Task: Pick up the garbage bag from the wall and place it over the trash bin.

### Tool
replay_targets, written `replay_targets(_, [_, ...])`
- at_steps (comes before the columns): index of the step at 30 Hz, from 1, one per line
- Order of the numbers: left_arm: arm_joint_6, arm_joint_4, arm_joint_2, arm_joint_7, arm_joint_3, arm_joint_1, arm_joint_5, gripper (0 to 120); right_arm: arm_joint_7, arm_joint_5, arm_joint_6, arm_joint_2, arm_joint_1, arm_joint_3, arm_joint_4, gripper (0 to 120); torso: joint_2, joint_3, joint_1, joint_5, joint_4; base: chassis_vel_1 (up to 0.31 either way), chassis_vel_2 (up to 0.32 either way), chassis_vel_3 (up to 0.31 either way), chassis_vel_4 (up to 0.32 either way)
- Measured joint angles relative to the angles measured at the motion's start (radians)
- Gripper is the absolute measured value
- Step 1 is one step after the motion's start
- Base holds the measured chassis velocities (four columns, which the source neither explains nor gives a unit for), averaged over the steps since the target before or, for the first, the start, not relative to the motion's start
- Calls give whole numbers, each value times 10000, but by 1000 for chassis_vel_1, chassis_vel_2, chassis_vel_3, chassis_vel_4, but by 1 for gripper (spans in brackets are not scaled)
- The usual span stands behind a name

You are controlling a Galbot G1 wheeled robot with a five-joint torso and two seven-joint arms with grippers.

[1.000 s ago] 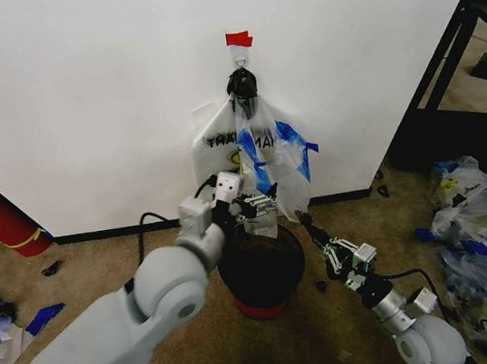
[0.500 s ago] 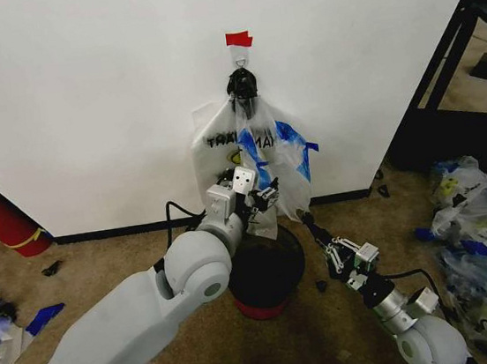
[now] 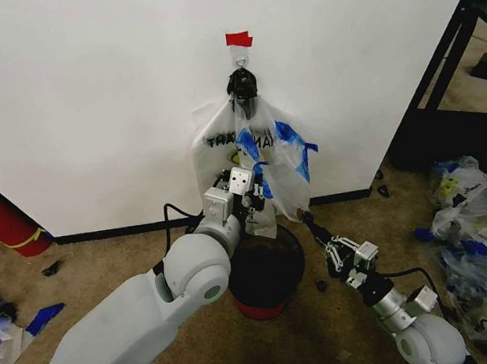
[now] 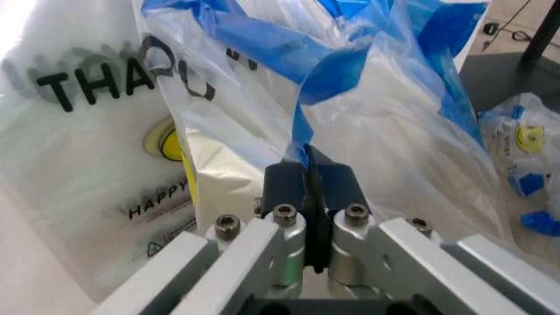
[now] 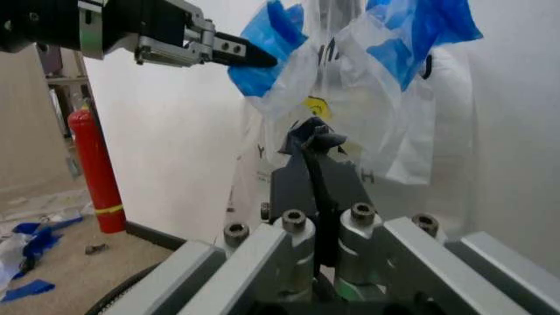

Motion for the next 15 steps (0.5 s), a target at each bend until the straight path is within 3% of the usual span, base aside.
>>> replay_targets(7, [-409, -153, 51, 218, -562, 515, 66, 0, 311, 130, -313, -64, -331, 108, 555, 6, 0, 0, 0, 0, 1, 0, 0, 0, 0])
replay_targets(14, [-601, -85, 48, 323, -1243, 1001, 110, 0, 477, 1695, -1193, -587, -995, 779, 1251, 36, 0, 0, 0, -2, -2, 0, 0, 0, 0])
replay_targets(15, [-601, -85, 48, 323, -1243, 1001, 110, 0, 477, 1695, -1193, -587, -995, 779, 1251, 36, 0, 0, 0, -2, -2, 0, 0, 0, 0])
